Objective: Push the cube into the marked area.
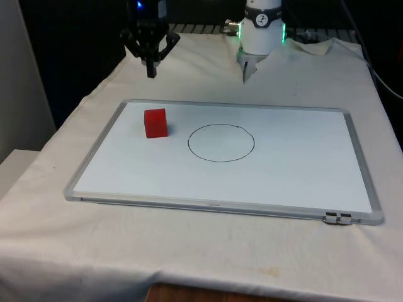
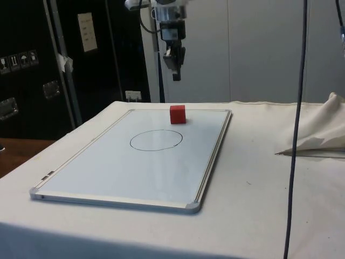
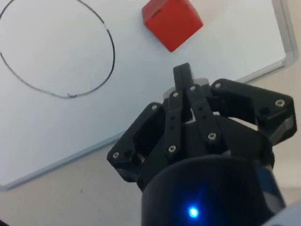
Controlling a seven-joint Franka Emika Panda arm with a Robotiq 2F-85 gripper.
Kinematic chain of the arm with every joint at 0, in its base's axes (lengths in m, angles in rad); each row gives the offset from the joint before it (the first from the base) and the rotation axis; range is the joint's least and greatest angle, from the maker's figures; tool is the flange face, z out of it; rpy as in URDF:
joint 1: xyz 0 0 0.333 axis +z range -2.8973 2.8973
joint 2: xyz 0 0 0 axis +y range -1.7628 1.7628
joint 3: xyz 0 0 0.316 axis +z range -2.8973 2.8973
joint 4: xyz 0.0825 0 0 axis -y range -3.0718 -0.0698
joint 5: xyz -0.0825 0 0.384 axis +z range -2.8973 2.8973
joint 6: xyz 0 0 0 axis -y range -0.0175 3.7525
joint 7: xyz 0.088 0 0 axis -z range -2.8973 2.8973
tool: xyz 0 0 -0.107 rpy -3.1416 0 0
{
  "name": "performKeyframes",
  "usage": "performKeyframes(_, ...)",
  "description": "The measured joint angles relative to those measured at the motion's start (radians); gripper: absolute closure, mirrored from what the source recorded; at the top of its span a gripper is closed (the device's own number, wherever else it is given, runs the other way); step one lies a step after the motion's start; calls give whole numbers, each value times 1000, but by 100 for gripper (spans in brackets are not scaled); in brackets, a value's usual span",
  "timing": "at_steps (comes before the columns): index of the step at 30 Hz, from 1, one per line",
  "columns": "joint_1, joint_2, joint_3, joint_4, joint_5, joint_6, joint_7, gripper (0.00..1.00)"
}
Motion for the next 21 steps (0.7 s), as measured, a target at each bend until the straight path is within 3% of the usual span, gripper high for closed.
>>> performKeyframes(10, -12, 55, -36, -2, 134, 26, -130, 100)
performKeyframes(17, -22, 140, -58, 14, 263, 55, -241, 100)
performKeyframes(21, -24, 161, -62, 18, 291, 60, -266, 100)
